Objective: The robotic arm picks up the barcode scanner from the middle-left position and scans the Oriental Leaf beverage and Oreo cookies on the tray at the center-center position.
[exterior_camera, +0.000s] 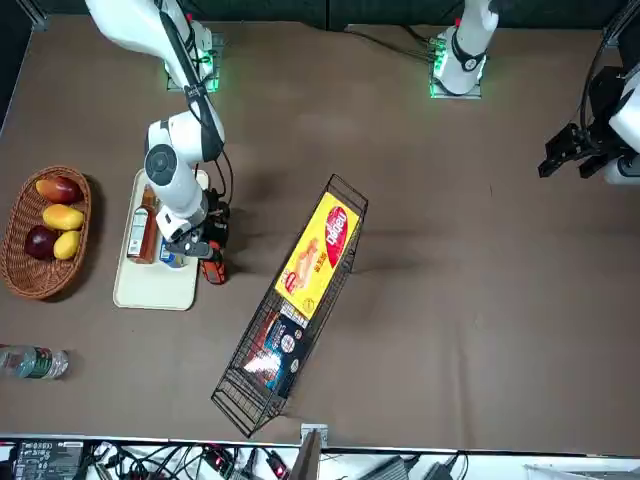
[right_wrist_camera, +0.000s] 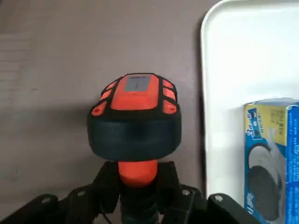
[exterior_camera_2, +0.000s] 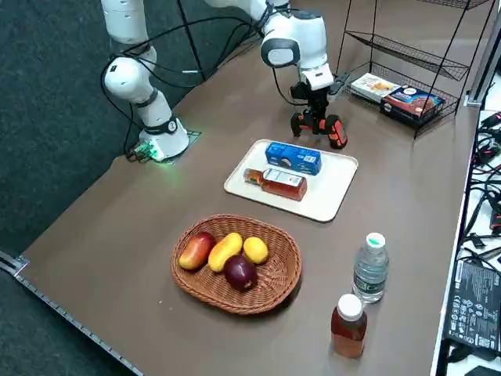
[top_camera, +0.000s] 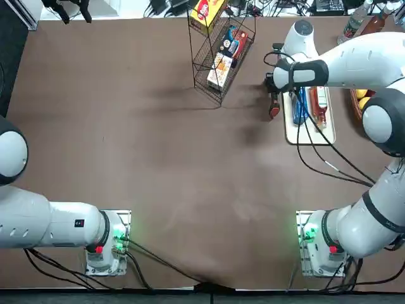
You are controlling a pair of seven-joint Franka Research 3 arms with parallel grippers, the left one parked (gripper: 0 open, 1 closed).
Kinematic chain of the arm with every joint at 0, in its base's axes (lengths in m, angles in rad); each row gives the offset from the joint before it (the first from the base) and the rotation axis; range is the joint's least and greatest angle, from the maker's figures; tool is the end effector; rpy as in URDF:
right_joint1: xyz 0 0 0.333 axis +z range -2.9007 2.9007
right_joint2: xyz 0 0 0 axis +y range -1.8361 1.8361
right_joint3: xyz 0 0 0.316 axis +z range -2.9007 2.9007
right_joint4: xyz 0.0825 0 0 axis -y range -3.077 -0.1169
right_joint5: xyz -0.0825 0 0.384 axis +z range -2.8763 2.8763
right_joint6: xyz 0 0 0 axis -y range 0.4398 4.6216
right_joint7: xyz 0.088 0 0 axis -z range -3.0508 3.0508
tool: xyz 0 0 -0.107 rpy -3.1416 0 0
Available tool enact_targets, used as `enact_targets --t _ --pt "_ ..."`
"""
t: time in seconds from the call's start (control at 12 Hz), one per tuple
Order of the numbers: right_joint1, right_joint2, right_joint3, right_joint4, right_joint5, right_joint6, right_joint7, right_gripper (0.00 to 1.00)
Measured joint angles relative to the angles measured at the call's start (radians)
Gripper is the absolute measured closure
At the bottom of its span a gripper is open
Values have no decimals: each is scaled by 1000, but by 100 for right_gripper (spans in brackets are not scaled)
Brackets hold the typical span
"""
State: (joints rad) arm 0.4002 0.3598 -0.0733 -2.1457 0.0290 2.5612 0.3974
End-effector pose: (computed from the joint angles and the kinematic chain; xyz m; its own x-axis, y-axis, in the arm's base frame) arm 0.5464 0.1851 0.2384 0.9945 -0.0890 0.0558 -0.0884 -0.9960 -0.0142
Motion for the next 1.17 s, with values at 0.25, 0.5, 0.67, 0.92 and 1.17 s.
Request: enact_targets --t 0.25,0.5,0.67,0.92,1.17 --pt "13 2 0 -23 0 44 0 58" --pt "14 2 0 -29 0 49 0 58" --pt "14 3 0 -29 0 50 0 58" --pt "14 3 0 -30 0 50 0 58" --pt "13 4 -1 -30 0 50 1 57"
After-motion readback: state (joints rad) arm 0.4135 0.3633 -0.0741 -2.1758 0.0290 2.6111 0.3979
